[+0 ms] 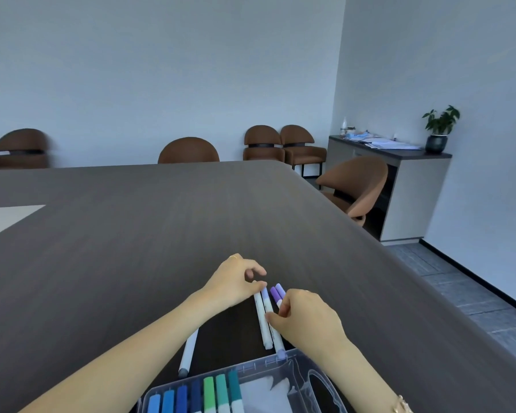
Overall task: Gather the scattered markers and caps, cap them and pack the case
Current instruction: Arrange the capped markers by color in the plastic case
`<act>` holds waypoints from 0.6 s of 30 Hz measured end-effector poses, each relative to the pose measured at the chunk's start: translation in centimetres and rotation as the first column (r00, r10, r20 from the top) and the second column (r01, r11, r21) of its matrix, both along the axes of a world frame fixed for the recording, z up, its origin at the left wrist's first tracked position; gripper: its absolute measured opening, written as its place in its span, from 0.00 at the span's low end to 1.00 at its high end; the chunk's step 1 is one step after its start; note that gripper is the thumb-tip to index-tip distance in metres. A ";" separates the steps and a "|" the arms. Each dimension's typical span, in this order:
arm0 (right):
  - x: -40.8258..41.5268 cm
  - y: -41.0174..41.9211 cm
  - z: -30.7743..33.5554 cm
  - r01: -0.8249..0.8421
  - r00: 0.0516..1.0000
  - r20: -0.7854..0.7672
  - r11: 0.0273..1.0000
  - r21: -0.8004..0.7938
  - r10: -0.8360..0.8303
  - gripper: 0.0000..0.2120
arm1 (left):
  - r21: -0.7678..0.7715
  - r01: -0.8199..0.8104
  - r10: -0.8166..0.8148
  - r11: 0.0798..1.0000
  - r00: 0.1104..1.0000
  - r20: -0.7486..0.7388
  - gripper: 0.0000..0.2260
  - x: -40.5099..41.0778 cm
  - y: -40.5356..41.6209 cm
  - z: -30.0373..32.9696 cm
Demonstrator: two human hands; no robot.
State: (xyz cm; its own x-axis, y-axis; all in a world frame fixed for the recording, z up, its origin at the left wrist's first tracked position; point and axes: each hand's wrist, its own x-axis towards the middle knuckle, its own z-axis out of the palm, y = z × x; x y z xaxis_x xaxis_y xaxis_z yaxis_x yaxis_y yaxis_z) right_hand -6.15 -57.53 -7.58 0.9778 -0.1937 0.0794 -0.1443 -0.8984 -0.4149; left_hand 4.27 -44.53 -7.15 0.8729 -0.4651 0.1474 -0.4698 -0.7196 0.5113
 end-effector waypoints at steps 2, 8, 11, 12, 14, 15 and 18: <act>0.1 0.1 0.0 -0.003 1.000 -0.013 1.000 -0.007 0.003 0.17 | -0.008 0.029 -0.029 1.000 1.000 0.004 0.07 0.0 -0.5 0.0; 0.2 0.5 -0.3 -0.021 1.000 0.005 0.997 -0.075 0.021 0.12 | -0.021 0.039 -0.039 0.999 0.999 0.001 0.07 0.0 -1.0 -0.3; 0.1 0.8 0.0 -0.036 0.999 0.015 0.982 -0.186 0.040 0.12 | -0.037 0.038 -0.039 0.999 0.999 -0.009 0.08 0.0 -1.0 -0.4; 0.1 0.9 0.1 -0.042 0.999 0.011 0.972 -0.232 0.046 0.12 | -0.043 0.038 -0.039 0.998 0.999 -0.012 0.08 -0.1 -1.0 -0.4; 0.3 1.5 0.4 -0.055 0.998 -0.001 0.957 -0.285 0.057 0.09 | -0.041 0.040 -0.041 0.998 0.999 -0.018 0.07 -0.3 -1.1 -0.2; 0.4 1.8 0.5 -0.060 0.998 -0.007 0.955 -0.291 0.060 0.08 | -0.036 0.042 -0.043 0.998 0.999 -0.031 0.07 -0.4 -1.0 -0.1; 0.5 2.5 1.2 -0.050 0.999 -0.025 0.973 -0.225 0.046 0.12 | -0.047 0.025 -0.028 0.999 0.996 -0.081 0.07 -0.7 -0.2 0.6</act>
